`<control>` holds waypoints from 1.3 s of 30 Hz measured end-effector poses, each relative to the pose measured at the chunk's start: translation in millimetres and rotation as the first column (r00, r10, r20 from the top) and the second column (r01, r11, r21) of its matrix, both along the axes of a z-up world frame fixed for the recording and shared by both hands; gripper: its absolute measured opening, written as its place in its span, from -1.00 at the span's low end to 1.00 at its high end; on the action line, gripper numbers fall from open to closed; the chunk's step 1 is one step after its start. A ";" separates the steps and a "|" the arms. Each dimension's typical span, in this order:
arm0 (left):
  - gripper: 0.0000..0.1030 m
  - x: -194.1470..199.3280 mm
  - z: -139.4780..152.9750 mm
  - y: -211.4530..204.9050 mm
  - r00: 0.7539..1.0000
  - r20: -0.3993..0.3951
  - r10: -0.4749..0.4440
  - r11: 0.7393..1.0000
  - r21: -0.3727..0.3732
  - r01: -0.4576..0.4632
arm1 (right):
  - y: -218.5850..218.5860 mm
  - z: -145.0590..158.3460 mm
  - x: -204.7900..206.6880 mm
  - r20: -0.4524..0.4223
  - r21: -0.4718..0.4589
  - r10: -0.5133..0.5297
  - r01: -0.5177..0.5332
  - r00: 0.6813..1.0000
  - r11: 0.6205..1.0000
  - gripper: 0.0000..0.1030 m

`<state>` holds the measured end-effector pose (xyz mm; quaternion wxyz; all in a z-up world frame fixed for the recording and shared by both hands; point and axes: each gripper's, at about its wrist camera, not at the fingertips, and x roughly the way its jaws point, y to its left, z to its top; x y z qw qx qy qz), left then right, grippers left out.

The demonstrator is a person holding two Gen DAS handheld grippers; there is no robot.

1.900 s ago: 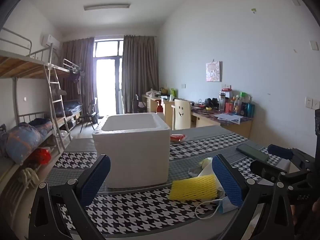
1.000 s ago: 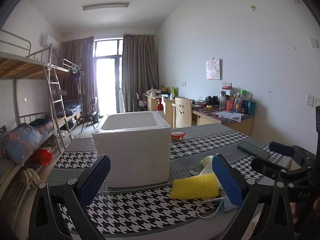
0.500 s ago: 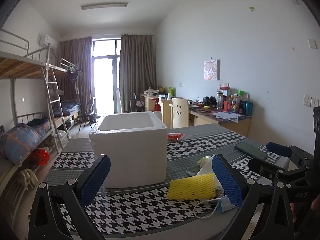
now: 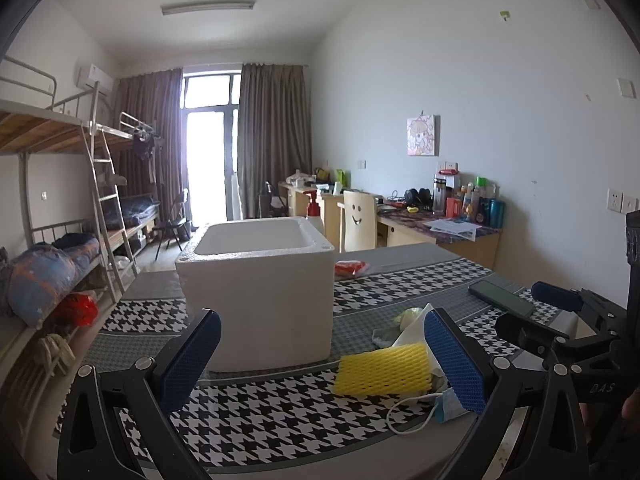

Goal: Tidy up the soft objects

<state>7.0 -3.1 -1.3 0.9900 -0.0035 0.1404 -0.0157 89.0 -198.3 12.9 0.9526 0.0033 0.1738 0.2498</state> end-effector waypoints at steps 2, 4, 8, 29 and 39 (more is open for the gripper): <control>0.98 0.6 -0.2 0.1 1.000 -0.001 0.003 1.000 -0.003 -0.003 | 0.5 0.0 0.8 -0.001 -0.002 -0.001 0.001 1.000 1.000 0.98; 0.98 1.9 0.4 1.4 1.000 -0.003 0.003 1.000 -0.007 -0.003 | 0.2 -0.8 1.4 -0.002 -0.001 -0.001 0.001 1.000 1.000 0.98; 0.98 5.9 0.1 1.4 1.000 -0.011 -0.001 1.000 -0.007 0.001 | 1.1 -2.7 4.8 -0.010 -0.002 -0.003 0.003 1.000 1.000 0.98; 0.98 35.6 -17.6 -9.9 0.991 -0.113 -0.065 0.998 -0.017 0.064 | -9.2 -18.1 20.1 -0.060 -0.020 -0.026 0.025 0.998 0.999 0.98; 0.98 49.8 -28.5 -17.5 0.981 -0.174 -0.086 0.996 -0.016 0.084 | -15.2 -24.4 31.8 -0.093 -0.019 -0.043 0.042 0.995 0.999 0.98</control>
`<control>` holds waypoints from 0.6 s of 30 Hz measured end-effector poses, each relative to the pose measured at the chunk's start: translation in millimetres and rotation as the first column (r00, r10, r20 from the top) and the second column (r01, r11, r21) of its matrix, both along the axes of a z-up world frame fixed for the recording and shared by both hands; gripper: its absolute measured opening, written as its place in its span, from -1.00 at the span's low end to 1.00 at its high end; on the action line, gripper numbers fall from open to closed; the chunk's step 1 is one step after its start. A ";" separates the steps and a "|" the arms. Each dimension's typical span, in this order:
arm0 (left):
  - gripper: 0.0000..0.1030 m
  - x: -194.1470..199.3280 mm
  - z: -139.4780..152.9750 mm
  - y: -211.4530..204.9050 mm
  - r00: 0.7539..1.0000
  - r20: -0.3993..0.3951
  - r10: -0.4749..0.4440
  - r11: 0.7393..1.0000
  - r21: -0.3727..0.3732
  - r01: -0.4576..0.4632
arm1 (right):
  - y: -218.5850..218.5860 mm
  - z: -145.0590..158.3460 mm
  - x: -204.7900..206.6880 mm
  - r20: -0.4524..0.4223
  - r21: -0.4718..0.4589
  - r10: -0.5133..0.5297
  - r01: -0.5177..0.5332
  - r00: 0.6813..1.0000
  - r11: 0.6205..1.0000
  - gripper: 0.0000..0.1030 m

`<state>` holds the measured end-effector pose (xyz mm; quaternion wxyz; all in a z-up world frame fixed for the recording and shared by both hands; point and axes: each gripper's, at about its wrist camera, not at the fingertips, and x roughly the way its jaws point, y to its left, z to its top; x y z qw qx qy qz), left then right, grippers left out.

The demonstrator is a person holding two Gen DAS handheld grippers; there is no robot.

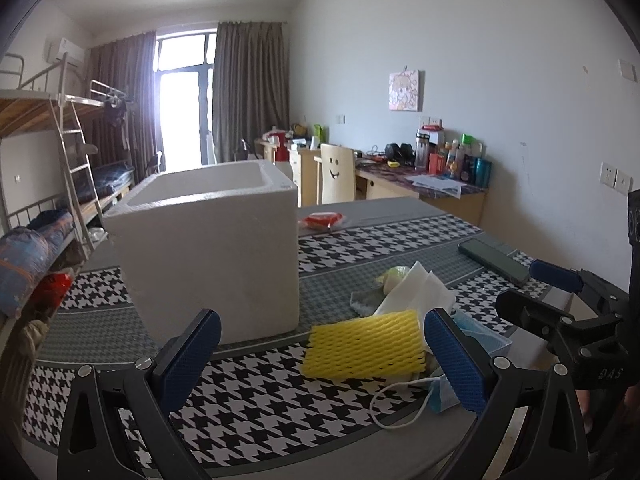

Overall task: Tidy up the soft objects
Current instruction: 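Move the left tool to the yellow foam mesh while the right tool approaches the blue face mask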

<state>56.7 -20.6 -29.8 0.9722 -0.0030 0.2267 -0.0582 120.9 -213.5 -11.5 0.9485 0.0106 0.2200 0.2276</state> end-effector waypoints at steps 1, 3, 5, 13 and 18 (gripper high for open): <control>0.98 1.0 -0.7 -0.2 1.000 -0.004 -0.001 1.000 0.000 0.001 | -0.3 -0.8 1.2 -0.003 0.000 -0.001 0.001 1.000 1.000 0.98; 0.98 4.8 -2.2 -1.9 1.000 -0.016 -0.001 1.000 0.003 0.001 | -0.2 -2.2 4.0 -0.010 -0.003 -0.004 0.004 1.000 1.000 0.98; 0.98 8.1 -4.8 -2.5 1.000 -0.026 -0.005 1.000 0.001 0.005 | -0.1 -3.5 6.6 -0.017 -0.004 -0.005 0.005 1.000 1.000 0.98; 0.98 18.5 -17.0 -8.9 0.997 -0.062 -0.037 0.999 0.008 0.038 | -1.3 -11.2 15.3 -0.052 -0.011 -0.008 0.007 0.999 1.000 0.98; 0.98 23.5 -25.4 -13.1 0.994 -0.087 -0.066 0.997 0.029 0.069 | -2.2 -14.1 20.9 -0.066 -0.014 -0.011 0.010 0.998 1.000 0.98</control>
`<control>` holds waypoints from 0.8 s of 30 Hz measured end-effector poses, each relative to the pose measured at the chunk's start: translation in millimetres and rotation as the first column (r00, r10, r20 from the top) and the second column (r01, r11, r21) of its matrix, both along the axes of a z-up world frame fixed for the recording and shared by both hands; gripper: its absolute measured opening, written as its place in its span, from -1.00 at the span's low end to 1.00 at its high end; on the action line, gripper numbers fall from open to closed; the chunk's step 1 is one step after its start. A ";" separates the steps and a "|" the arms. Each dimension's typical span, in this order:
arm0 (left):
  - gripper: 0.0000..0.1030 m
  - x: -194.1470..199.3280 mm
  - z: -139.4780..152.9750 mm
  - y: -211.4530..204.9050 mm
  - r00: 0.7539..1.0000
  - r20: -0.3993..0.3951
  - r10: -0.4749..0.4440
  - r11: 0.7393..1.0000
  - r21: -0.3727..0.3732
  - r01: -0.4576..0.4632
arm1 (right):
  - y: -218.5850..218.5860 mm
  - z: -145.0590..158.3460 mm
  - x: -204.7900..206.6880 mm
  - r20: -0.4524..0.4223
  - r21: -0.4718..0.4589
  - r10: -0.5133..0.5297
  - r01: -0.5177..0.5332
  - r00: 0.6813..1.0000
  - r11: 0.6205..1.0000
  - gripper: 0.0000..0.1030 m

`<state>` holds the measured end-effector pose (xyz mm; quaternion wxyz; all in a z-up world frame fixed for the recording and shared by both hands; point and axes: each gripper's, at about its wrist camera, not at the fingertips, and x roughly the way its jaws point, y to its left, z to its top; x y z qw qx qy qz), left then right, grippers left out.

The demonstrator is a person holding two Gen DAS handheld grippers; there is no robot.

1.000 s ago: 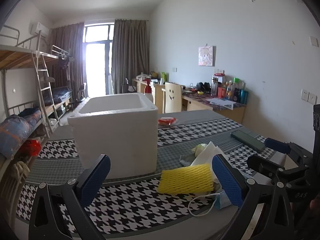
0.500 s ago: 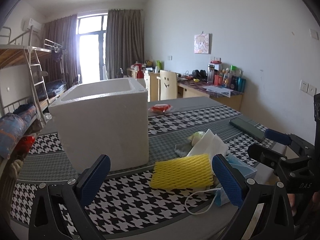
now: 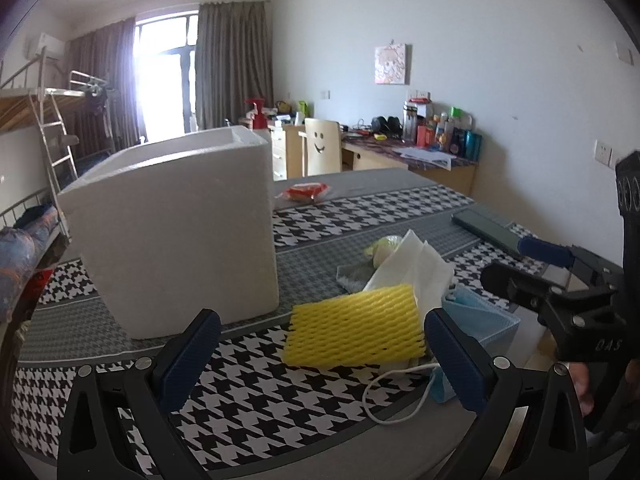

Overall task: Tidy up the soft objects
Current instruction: 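Move the left tool to the yellow foam mesh while the right tool approaches the blue face mask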

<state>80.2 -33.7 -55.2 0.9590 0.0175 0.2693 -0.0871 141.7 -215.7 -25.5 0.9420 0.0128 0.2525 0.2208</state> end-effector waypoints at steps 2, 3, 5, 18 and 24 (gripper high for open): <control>0.98 2.0 -3.4 -1.5 1.000 -0.009 -0.015 1.000 0.023 0.016 | 0.4 -1.3 1.1 -0.006 -0.002 -0.001 0.001 1.000 1.000 0.98; 0.98 2.9 -5.6 -2.0 1.000 -0.016 -0.023 0.999 0.034 0.023 | 0.6 -2.3 2.0 -0.010 -0.005 -0.002 0.002 1.000 1.000 0.98; 0.98 6.6 -12.5 -4.7 0.998 -0.043 -0.044 0.997 0.062 0.047 | 0.9 -4.4 3.9 -0.020 -0.009 -0.004 0.004 1.000 1.000 0.98; 0.85 32.5 -31.5 -10.5 0.984 -0.148 -0.100 0.994 0.021 0.104 | -1.3 -12.0 18.5 -0.062 -0.007 -0.021 0.020 0.998 1.000 0.98; 0.84 36.9 -33.7 -20.9 0.977 -0.158 -0.141 0.989 0.013 0.145 | -3.6 -15.6 23.8 -0.077 -0.006 -0.025 0.024 0.997 1.000 0.98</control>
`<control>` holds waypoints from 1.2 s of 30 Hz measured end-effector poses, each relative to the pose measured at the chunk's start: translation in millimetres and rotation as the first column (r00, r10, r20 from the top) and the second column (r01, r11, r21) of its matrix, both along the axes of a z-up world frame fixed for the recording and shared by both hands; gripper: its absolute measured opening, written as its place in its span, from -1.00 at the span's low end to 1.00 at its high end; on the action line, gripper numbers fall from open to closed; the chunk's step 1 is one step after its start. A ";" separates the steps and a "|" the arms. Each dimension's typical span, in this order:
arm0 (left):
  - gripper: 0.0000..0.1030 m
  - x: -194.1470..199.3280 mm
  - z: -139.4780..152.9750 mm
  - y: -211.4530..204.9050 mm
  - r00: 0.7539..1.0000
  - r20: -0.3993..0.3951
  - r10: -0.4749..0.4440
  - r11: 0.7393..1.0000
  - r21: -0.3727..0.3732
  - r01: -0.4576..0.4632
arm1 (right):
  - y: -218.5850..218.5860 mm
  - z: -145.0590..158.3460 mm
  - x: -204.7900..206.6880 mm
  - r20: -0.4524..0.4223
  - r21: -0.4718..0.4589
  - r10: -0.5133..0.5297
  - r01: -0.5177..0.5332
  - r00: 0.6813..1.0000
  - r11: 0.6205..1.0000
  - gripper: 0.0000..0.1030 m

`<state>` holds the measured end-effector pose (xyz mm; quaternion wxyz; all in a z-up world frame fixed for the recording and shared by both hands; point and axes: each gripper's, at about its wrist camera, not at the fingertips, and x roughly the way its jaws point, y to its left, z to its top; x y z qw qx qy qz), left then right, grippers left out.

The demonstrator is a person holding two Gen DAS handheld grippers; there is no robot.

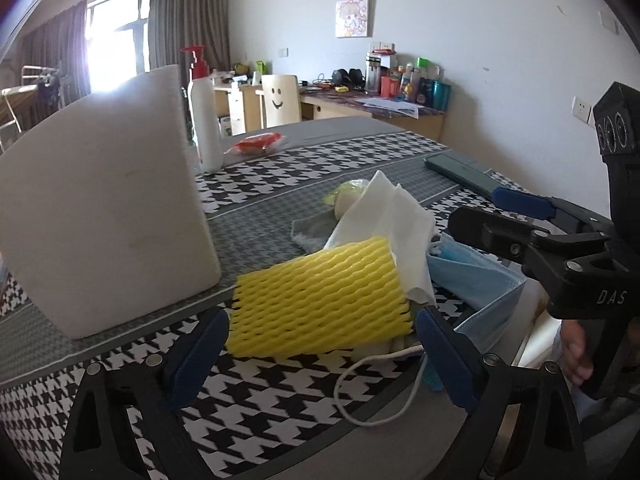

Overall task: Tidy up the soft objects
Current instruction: 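Move the left tool to the yellow foam mesh while the right tool approaches the blue face mask, then close the left tool on the yellow mesh while the right tool grasps the blue mask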

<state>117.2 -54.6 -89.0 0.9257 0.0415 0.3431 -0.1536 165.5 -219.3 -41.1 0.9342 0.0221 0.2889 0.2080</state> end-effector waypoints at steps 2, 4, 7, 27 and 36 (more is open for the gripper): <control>0.73 3.0 -1.9 -3.5 1.000 -0.010 -0.008 1.000 0.001 0.008 | -0.3 -0.7 1.7 -0.006 -0.001 0.001 -0.001 1.000 1.000 0.98; 0.70 5.5 -3.6 -6.3 1.000 -0.024 -0.019 1.000 -0.007 0.019 | -0.2 -2.2 3.3 -0.009 -0.002 0.002 -0.002 1.000 1.000 0.98; 0.58 8.1 -7.3 -10.8 0.998 -0.045 -0.041 0.999 -0.012 0.040 | -1.3 -3.5 5.8 -0.016 0.000 0.003 -0.003 1.000 1.000 0.98; -0.39 12.4 -16.6 -3.1 0.988 -0.134 -0.082 0.993 -0.100 0.069 | 0.0 -11.5 14.7 -0.050 0.013 0.023 -0.023 0.998 1.000 0.98; -0.74 4.7 -7.7 8.4 0.993 -0.105 -0.062 0.990 -0.132 0.048 | 2.0 -9.9 14.6 -0.057 0.011 0.034 -0.033 0.998 0.999 0.98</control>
